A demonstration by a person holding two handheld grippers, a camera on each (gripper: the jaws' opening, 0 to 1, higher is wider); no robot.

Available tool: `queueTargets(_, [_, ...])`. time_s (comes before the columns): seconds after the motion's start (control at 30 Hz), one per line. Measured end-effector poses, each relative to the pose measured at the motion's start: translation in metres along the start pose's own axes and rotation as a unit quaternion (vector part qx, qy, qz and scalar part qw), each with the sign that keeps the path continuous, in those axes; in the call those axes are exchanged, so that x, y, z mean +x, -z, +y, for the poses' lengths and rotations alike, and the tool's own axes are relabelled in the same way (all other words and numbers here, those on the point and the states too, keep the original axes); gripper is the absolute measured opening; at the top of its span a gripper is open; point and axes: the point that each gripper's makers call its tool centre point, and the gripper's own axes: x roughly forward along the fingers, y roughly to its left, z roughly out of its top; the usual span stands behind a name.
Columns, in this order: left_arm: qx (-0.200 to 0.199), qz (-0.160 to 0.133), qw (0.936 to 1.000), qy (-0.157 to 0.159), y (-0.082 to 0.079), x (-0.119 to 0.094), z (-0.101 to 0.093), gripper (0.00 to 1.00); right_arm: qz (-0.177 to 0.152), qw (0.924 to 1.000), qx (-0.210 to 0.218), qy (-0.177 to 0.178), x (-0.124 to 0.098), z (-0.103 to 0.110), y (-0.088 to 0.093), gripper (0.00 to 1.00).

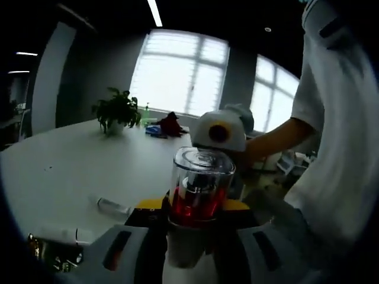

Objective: Arrange the skincare products in the storage area until every visible bottle or jar stands upright without overlapping.

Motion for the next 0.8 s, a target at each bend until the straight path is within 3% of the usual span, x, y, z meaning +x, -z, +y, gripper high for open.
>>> queueTargets(0.43, [-0.006, -0.003, 0.9999, 0.011, 0.025, 0.028, 0.029, 0.26, 0.020, 0.9991, 0.023, 0.029, 0.005, -0.034, 0.041, 0.29])
queueTargets(0.8, [-0.009, 0.001, 0.9998, 0.019, 0.037, 0.042, 0.049, 0.26, 0.033, 0.9980, 0.023, 0.049, 0.007, -0.052, 0.059, 0.29])
